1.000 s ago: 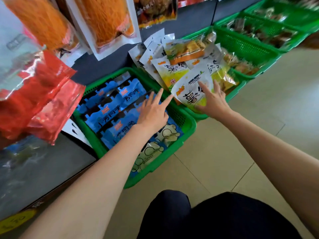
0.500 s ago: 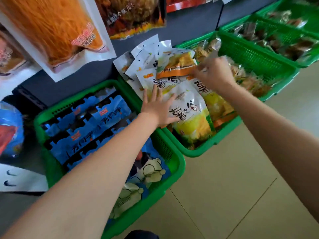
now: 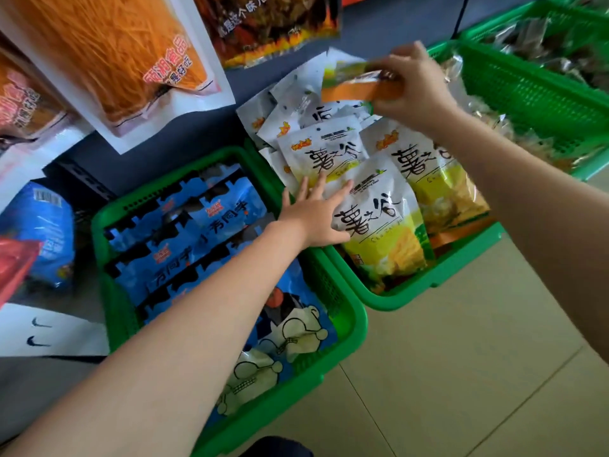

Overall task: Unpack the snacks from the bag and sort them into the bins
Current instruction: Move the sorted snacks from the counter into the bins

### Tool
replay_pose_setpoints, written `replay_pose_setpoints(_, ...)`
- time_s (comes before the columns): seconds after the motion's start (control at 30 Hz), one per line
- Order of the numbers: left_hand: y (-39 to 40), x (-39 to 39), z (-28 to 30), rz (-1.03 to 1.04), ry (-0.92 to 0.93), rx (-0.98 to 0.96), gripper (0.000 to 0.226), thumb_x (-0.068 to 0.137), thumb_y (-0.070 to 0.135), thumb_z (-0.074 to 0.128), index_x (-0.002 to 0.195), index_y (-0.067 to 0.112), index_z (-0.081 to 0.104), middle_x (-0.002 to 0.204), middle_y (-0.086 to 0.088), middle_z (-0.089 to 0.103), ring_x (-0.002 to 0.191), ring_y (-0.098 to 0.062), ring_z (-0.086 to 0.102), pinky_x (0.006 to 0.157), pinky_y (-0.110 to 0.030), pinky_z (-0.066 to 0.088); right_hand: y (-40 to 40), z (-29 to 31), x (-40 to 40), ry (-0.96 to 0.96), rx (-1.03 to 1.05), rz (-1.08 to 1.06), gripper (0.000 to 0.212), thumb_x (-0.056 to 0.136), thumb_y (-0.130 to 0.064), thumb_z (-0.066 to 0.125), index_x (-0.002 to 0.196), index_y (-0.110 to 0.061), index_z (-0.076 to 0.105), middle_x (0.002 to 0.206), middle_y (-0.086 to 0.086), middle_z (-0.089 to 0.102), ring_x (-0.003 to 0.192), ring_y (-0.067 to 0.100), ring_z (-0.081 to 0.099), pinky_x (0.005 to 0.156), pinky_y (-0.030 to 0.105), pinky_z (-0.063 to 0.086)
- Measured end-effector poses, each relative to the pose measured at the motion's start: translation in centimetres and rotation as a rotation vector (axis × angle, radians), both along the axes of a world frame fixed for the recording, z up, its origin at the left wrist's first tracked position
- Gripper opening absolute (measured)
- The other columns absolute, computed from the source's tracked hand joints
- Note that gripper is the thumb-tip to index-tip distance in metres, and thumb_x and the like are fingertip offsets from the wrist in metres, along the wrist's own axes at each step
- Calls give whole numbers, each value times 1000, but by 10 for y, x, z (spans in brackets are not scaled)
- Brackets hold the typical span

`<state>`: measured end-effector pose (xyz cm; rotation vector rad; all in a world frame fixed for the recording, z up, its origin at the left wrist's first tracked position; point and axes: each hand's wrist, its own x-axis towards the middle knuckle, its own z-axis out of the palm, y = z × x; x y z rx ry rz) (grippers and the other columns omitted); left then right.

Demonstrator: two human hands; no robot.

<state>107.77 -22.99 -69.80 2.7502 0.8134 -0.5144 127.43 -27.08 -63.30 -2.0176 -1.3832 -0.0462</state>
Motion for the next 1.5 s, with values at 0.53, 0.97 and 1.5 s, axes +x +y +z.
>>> replay_pose_setpoints(0.53, -25, -5, 7, -105, -31, 194, 97, 81, 57, 57, 150, 28, -3, 159, -2, -8, 142, -32, -22, 110, -57, -12, -111, -51, -18, -50, -527, -71, 103, 71, -58, 69, 147, -43, 1, 157, 5, -16, 143, 37, -8, 113, 60, 7)
replay_pose_setpoints(0.97, -37, -13, 11, -95, -224, 334, 115, 76, 62, 60, 148, 7, -11, 154, -19, -20, 142, -32, -22, 112, -54, -11, -153, -91, -76, -19, -549, -393, 84, 75, -65, 61, 143, -32, 24, 144, 21, 24, 127, 46, 33, 108, 56, 20)
replay_pose_setpoints(1.5, -105, -49, 149, -39, -100, -5, 69, 94, 24, 48, 148, 4, 10, 155, -15, 11, 142, -28, 18, 115, -40, 13, -219, 60, -96, 329, -925, -346, 67, 90, -39, 56, 147, -26, 23, 145, 20, 30, 133, 41, 27, 109, 52, 28)
